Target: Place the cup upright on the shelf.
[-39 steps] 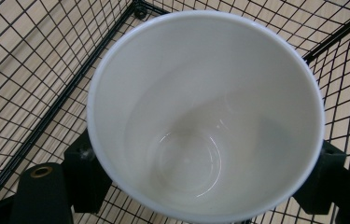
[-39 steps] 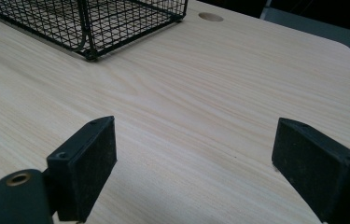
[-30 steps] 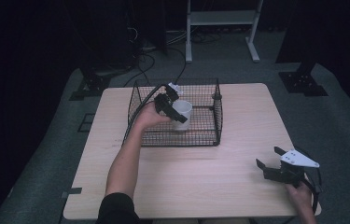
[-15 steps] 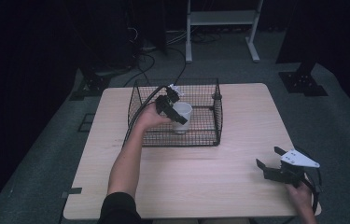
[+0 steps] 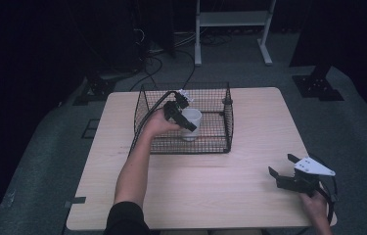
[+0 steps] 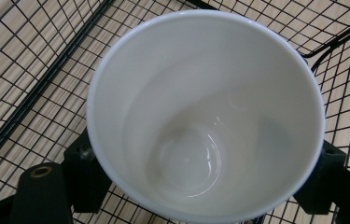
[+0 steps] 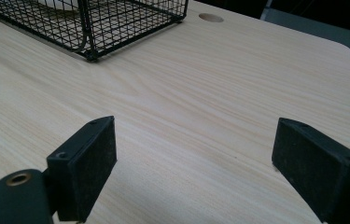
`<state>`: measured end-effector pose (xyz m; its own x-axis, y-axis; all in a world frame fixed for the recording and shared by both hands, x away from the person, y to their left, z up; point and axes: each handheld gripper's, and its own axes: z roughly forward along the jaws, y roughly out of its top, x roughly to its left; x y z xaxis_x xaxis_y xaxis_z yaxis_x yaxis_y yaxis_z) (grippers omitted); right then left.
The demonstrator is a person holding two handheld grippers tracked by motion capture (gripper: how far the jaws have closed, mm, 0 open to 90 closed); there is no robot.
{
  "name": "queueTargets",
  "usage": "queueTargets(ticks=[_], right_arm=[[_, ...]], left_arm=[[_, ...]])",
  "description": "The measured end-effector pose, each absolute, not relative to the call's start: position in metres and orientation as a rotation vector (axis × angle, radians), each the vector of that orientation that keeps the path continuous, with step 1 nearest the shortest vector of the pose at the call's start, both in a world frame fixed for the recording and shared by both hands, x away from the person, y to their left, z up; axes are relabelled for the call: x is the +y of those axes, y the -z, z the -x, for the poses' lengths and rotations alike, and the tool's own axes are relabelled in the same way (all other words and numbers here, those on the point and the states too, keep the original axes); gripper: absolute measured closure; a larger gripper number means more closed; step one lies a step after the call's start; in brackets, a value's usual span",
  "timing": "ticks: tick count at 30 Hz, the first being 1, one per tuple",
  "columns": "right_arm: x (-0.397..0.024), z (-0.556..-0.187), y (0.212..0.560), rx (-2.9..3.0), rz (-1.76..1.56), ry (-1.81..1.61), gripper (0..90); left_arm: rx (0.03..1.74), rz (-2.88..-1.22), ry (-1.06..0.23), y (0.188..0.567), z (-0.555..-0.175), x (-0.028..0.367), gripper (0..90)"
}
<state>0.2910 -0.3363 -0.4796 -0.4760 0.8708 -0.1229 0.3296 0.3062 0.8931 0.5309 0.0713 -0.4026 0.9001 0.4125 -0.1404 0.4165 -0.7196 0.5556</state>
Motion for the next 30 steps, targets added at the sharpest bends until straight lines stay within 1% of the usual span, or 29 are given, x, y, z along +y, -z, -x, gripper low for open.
queueTargets(ticks=[17,26,29,30], right_arm=[[-0.3361,-0.2908,0.4796,1.959,-1.061,-1.129,13.1],[-0.336,-0.2907,0.4796,1.959,-1.06,-1.126,13.1],[-0.3359,-0.2907,0.4796,1.959,-1.06,-1.125,13.1],[-0.3359,-0.2907,0.4796,1.959,-1.06,-1.125,13.1]], left_arm=[[0.597,-2.491,-0.006,0.4002,-0.5278,0.0698,20.2],[0.597,-2.495,-0.001,0.3975,-0.5257,0.0703,17.3],[0.602,-2.484,-0.012,0.3949,-0.524,0.0705,12.9],[0.596,-2.475,-0.025,0.3939,-0.5224,0.0711,12.9]])
